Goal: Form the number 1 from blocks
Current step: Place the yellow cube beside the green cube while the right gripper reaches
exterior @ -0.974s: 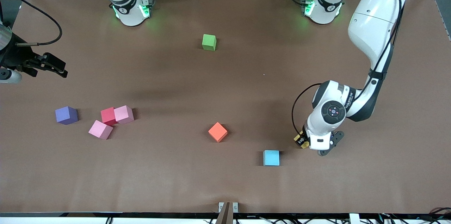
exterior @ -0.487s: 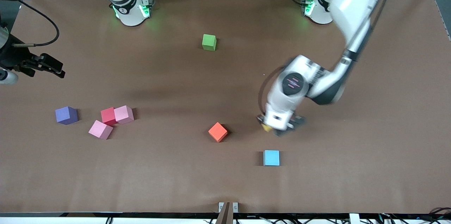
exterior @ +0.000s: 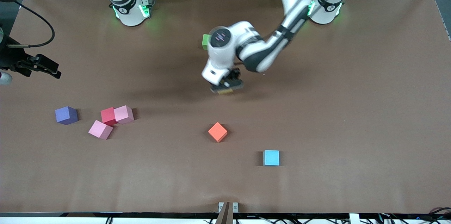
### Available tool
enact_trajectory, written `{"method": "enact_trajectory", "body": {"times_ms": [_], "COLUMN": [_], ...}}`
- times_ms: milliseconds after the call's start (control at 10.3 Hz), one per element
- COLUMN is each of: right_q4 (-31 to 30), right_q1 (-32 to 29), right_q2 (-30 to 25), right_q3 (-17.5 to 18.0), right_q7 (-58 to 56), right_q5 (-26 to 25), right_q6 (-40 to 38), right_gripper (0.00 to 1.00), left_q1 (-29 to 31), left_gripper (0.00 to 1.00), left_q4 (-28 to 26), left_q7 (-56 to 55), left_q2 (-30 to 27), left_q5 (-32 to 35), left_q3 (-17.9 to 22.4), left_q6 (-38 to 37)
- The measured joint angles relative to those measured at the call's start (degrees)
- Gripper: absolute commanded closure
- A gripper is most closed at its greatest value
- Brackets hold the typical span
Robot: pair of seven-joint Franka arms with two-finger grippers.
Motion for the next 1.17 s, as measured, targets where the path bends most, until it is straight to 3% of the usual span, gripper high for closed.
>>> {"method": "enact_trajectory", "body": {"times_ms": [487, 682, 876, 974, 1169], "right_q4": [-0.29, -0.48, -0.64, -0.91, -1.8], "right_q1": [-0.07, -0.19, -0.35, -0.39, -0.09], "right_q2": [0.27, 0.96, 2.65, 4.1, 7.87], "right_q3": [-0.05, -0.06, -0.08, -0.09, 0.08], "right_q7": [0.0, 0.04, 1.49, 3.87, 12.62], "right_q5": [0.01, 0.01, 0.06, 0.12, 0.35], "right_q6": [0.01, 0.02, 1.32, 2.43, 5.96], "right_gripper": [0.0, 0.0, 0.08, 0.02, 0.01], "left_q1": [-9.76, -11.12, -12.11, -12.24, -12.26], "left_gripper": [1.0, 1.0, 1.0, 1.0, 1.0], "left_q4": [-1.43, -2.57, -3.22, -3.26, -3.31], "left_q7": [-0.22, -0.22, -0.25, -0.26, -0.26], "left_q2": [1.91, 2.06, 2.07, 2.07, 2.08], "left_q5": [0.0, 0.02, 0.02, 0.02, 0.06], "left_q3": [0.42, 0.53, 0.56, 0.58, 0.61], "left_q6": [-0.01, 0.31, 1.64, 2.43, 3.38]}}
